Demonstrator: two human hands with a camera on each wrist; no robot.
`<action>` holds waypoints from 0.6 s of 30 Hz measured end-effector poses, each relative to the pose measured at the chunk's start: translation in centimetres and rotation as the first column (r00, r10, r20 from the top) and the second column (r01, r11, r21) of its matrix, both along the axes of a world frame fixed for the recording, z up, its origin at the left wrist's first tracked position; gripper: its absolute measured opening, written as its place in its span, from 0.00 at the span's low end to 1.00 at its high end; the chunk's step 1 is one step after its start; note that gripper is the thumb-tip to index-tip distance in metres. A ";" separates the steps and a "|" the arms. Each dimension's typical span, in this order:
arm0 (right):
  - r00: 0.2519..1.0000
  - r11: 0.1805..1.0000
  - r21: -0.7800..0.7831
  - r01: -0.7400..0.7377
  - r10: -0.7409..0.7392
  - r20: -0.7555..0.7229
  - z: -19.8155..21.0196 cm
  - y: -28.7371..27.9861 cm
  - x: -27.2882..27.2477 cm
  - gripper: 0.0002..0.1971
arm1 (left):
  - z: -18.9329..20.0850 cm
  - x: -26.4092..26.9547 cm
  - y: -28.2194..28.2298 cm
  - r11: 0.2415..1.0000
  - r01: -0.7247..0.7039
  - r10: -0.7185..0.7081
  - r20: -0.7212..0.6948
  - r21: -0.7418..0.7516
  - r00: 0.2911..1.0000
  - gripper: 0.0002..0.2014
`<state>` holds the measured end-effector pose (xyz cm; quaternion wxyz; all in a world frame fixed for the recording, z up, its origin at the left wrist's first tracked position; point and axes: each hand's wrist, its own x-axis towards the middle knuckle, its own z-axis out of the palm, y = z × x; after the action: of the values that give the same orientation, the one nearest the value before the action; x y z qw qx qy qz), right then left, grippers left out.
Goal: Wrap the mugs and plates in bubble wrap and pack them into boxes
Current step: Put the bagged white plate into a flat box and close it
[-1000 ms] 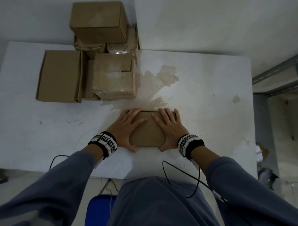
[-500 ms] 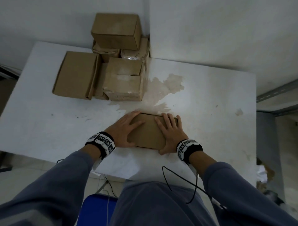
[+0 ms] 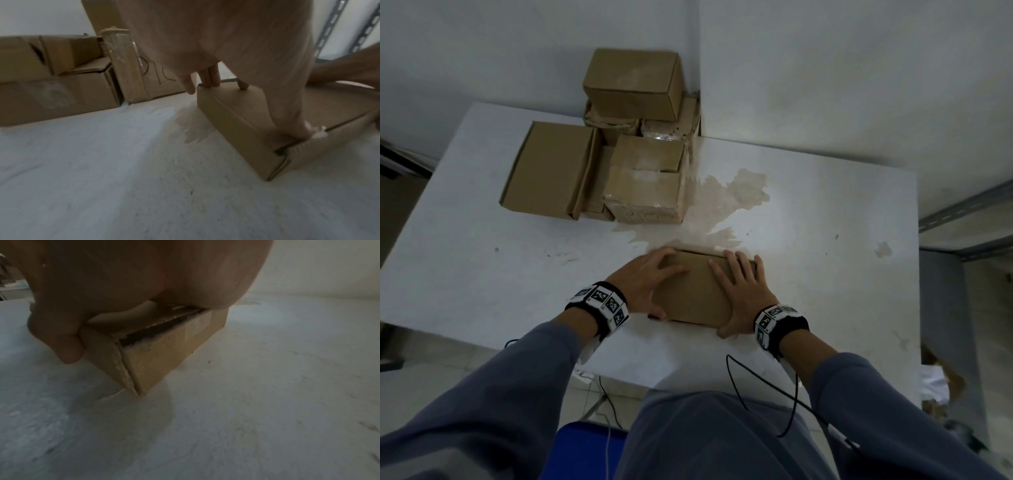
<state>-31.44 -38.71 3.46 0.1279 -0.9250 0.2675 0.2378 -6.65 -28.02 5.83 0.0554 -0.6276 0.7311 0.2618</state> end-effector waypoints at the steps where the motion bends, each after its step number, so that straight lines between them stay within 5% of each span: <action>1: 1.000 1.000 0.003 0.001 -0.001 0.002 0.0 0.0 0.0 0.74 | 0.1 -0.1 -0.1 1.000 0.003 -0.003 0.020 0.004 1.000 0.56; 18: 1.000 1.000 -0.001 0.007 -0.007 0.008 -0.2 0.1 0.1 0.75 | 0.7 -2.9 -1.0 0.996 0.087 -0.093 0.258 0.034 0.962 0.62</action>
<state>-31.33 -38.62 3.29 0.1292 -0.9250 0.2706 0.2334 -9.52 -29.01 6.50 0.1695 -0.6219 0.7424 0.1827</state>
